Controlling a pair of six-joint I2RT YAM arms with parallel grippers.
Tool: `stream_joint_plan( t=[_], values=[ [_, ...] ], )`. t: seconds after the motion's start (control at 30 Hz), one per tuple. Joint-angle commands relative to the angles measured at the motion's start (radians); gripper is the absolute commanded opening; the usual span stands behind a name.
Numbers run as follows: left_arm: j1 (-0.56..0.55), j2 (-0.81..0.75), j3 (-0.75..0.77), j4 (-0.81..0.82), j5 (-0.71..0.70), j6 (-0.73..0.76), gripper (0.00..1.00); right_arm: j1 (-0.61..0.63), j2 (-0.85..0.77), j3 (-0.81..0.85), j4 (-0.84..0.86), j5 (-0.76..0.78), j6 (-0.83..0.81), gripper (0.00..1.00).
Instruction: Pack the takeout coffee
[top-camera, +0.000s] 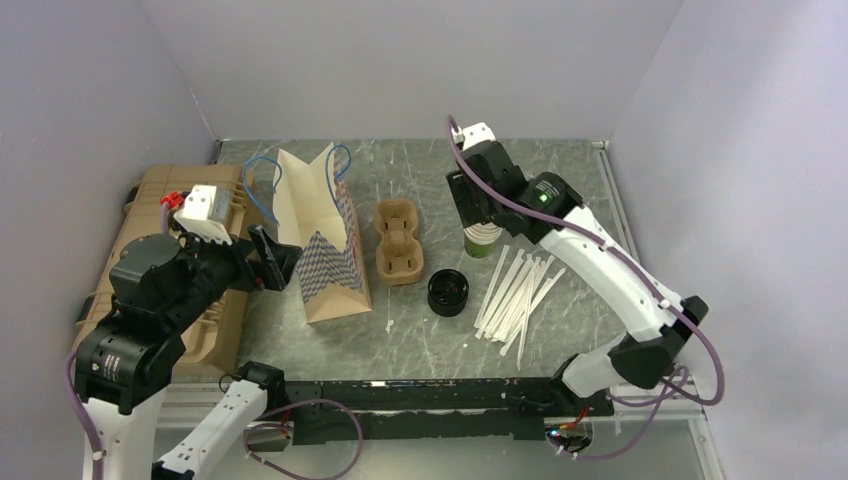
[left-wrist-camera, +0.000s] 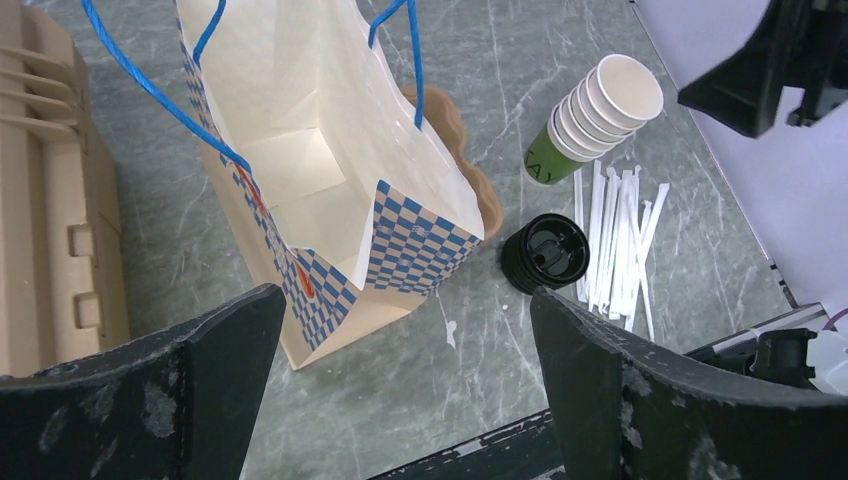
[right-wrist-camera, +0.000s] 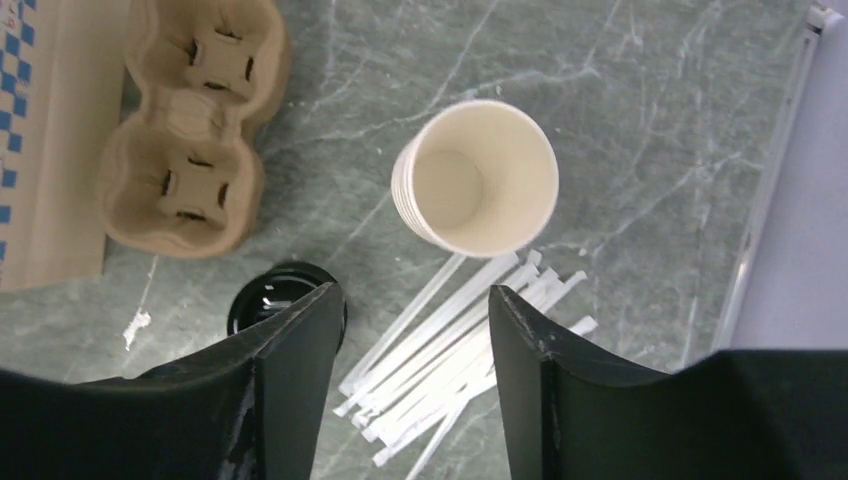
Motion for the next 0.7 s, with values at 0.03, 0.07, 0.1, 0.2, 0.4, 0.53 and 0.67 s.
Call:
stream_joint_plan(
  t=[0.03,0.07,0.1,0.2,0.4,0.53,0.67],
  values=[
    [0.003,-0.013,-0.007,0.008,0.011,-0.016,0.99,-0.069,0.086,0.106,0.055,-0.124,-0.049,0.54],
    [0.003,-0.014,-0.007,0.006,0.011,-0.016,0.99,-0.083,0.108,0.115,0.056,-0.138,-0.049,0.52],
    [0.003,-0.015,-0.006,0.003,0.010,-0.016,0.99,-0.095,0.128,0.120,0.058,-0.154,-0.051,0.52],
    [0.003,-0.020,-0.006,-0.003,0.009,-0.014,0.99,-0.131,0.169,0.123,0.069,-0.188,-0.050,0.47],
    [0.003,-0.025,-0.008,-0.014,0.007,-0.011,0.99,-0.166,0.235,0.108,0.065,-0.225,-0.042,0.38],
    [0.004,-0.027,-0.016,-0.013,0.008,-0.007,0.99,-0.170,0.250,0.092,0.076,-0.239,-0.036,0.33],
    [0.003,-0.026,-0.018,-0.013,0.013,-0.004,0.99,-0.176,0.263,0.087,0.072,-0.246,-0.030,0.32]
  ],
)
